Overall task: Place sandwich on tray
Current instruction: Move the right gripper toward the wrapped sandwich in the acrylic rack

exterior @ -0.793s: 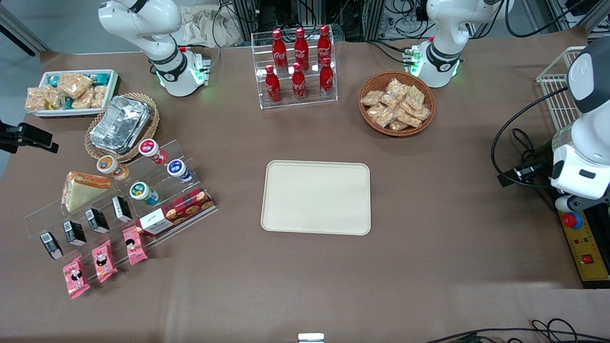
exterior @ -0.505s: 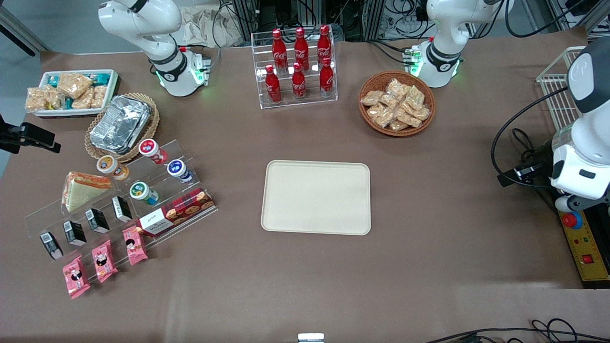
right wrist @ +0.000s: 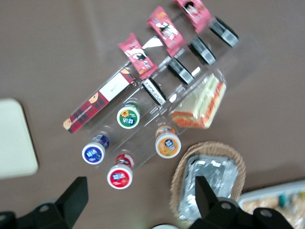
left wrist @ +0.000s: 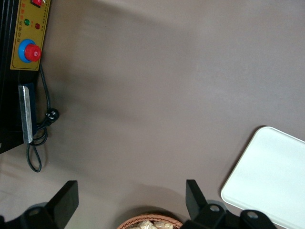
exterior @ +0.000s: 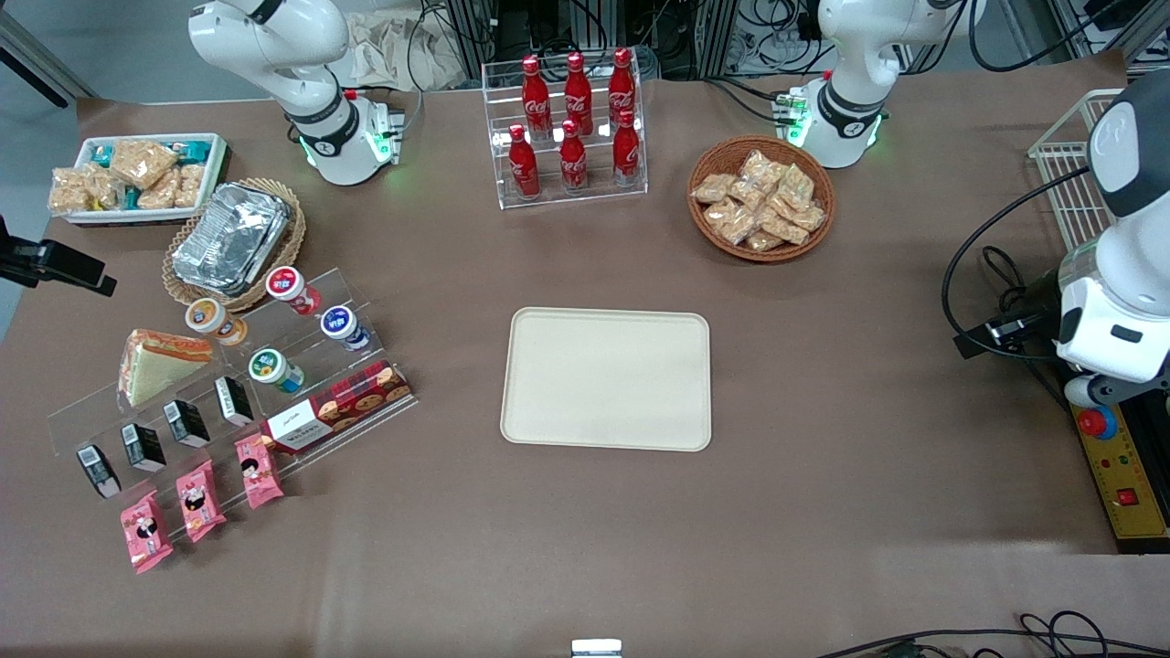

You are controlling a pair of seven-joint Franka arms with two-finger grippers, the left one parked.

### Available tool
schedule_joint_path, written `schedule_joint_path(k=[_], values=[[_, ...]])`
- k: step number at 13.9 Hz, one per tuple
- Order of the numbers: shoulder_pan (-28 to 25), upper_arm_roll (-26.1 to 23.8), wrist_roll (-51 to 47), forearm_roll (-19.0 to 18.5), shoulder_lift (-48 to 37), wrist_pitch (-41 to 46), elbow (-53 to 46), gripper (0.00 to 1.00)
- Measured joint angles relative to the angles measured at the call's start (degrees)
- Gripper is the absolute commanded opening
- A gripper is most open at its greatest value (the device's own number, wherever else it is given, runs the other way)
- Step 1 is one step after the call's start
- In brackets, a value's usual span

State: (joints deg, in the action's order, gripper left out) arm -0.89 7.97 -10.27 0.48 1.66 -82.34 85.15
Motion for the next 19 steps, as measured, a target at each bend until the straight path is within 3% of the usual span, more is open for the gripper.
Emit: schedule_joint_path(k=[5, 10, 19], values=[[0.38, 1.48, -9.42, 0.0, 0.04, 1.41, 0.26, 1.0], [3.45, 5.03, -10.25, 1.78, 0.47, 2.02, 0.61, 1.0], [5.0, 5.37, -22.98, 2.01, 1.52, -1.71, 6.35, 1.0]])
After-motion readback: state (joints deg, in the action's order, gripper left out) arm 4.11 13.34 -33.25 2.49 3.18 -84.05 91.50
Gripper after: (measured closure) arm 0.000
